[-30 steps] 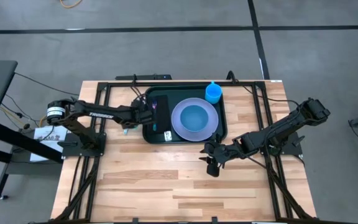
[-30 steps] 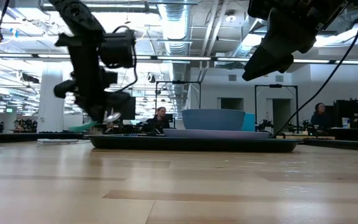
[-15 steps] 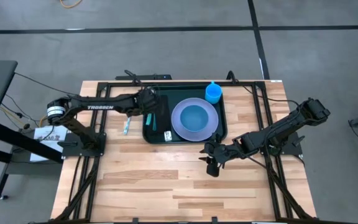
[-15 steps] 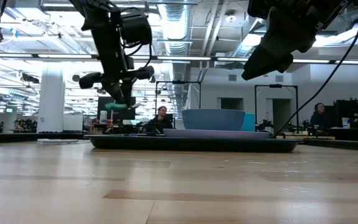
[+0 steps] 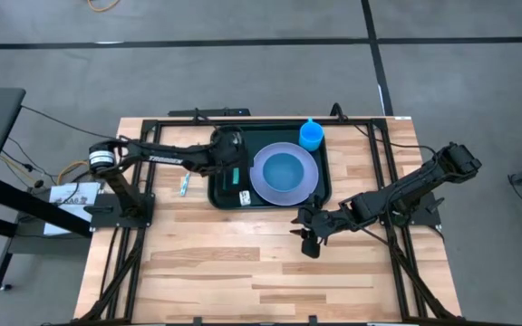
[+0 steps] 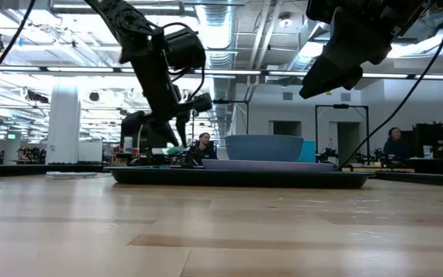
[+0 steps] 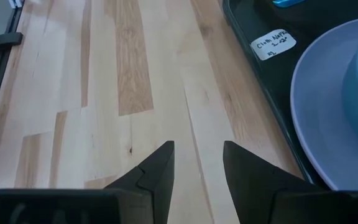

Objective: Set up tray
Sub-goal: Put the light blue spoon on the black napkin to the right of the blue fork

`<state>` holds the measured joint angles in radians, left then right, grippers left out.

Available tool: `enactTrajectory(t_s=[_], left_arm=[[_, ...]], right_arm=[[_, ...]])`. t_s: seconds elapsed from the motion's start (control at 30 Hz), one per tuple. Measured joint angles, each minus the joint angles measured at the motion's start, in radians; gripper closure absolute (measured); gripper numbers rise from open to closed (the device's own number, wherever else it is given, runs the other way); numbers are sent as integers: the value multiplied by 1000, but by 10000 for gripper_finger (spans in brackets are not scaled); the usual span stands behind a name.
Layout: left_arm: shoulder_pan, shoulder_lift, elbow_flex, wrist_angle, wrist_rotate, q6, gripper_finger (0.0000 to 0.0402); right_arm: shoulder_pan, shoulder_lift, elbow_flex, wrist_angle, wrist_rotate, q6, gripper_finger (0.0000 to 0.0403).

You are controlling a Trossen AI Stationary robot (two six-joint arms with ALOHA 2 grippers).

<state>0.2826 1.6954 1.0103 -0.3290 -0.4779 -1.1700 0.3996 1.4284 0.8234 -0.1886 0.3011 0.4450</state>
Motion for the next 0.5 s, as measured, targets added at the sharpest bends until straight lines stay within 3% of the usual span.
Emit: enactTrajectory(t_s=[0.5], left_arm=[[9,57,2,-61,-1,-43,367]], right_arm=[[0,0,0,3,-13,0,274]])
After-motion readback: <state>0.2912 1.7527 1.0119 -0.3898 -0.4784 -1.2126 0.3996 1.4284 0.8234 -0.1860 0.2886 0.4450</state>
